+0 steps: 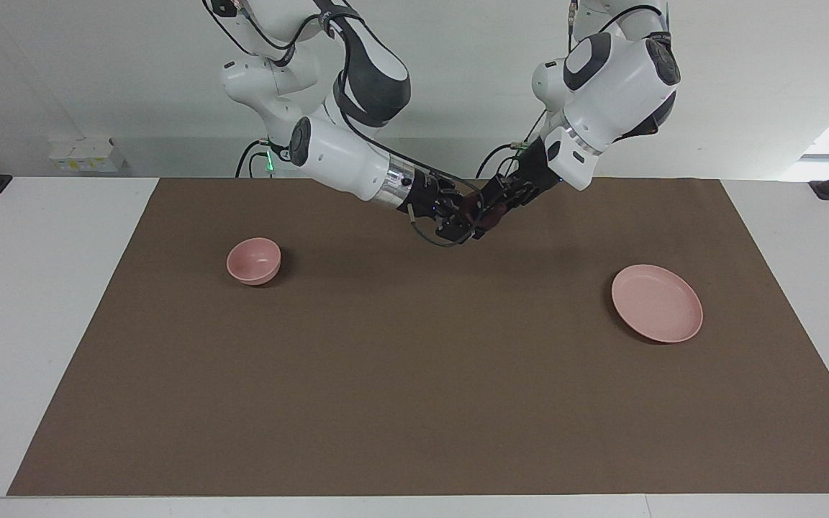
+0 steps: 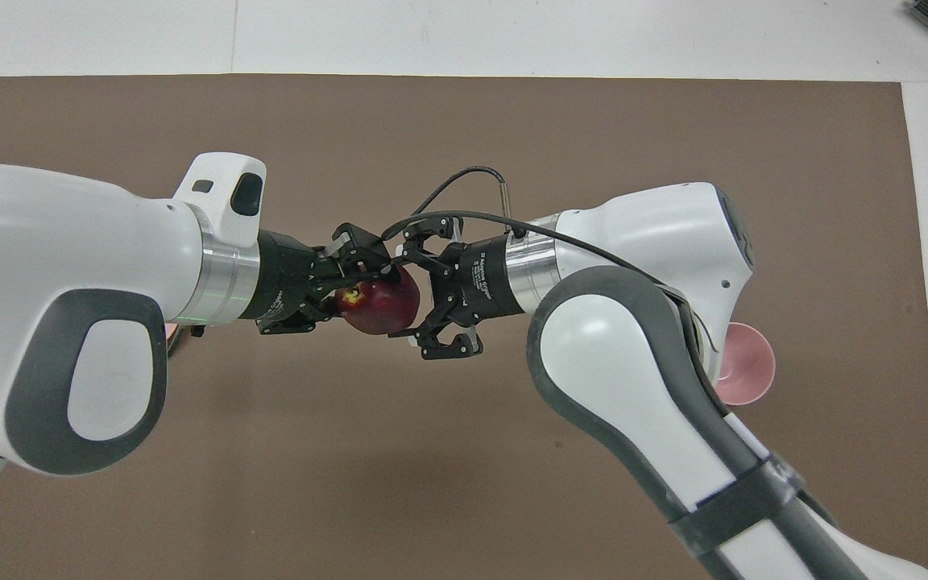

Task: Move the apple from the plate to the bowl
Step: 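Close the right gripper on the apple held by the left gripper, then open the left gripper and withdraw it while the right gripper holds the apple, then carry the apple with the right gripper over the pink bowl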

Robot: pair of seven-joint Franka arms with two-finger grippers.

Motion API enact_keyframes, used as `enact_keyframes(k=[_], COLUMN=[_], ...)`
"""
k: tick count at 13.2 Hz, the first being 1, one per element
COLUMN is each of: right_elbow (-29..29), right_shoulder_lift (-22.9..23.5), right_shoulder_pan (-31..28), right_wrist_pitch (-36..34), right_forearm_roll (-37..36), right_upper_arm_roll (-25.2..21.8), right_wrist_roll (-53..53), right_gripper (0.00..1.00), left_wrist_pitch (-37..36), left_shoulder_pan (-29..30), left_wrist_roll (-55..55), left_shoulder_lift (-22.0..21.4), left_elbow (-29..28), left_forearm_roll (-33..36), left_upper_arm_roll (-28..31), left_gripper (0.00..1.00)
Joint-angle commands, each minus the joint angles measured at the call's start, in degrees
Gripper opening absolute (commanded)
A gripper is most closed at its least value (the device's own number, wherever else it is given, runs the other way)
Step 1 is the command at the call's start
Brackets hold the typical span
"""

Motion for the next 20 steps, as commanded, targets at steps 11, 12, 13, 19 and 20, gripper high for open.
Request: enact_keyframes(k=[11, 12, 13, 19, 20], right_elbow=[1.8, 1.9, 2.7, 6.0, 6.1], right_shoulder_lift=[-2.1, -2.7, -2.9, -4.0, -4.0], right_shoulder_pan=[-0.8, -0.8, -0.8, -4.8, -5.8], right_wrist_pitch=[-3.4, -3.4, -3.5, -13.5, -15.0], right_forearm_roll=[-7.1, -9.0, -11.4, -23.5, -25.8], right_upper_arm_roll=[-0.5, -0.5, -0.6, -0.9, -1.0], right_wrist_roll=[-10.7, -12.6, -13.5, -35.9, -39.4], right_gripper=[0.0, 0.0, 0.0, 0.0, 0.0], left_wrist_pitch=[-12.1, -14.7, -17.0, -23.9, -24.0], left_shoulder_pan=[-0.9, -0.9, -1.0, -0.9, -0.9], left_wrist_roll=[1.4, 4.0, 7.0, 32.4, 35.5], left_shoulder_lift=[-2.6, -2.6, -2.8, -4.4, -4.3], left_elbow=[7.1, 8.6, 9.4, 11.7, 11.9], left_forearm_roll=[16.1, 17.7, 19.4, 31.5, 33.9], left_upper_arm_roll=[4.6, 6.2, 8.3, 16.0, 16.4], left_gripper=[1.0, 1.0, 1.0, 1.0, 1.0])
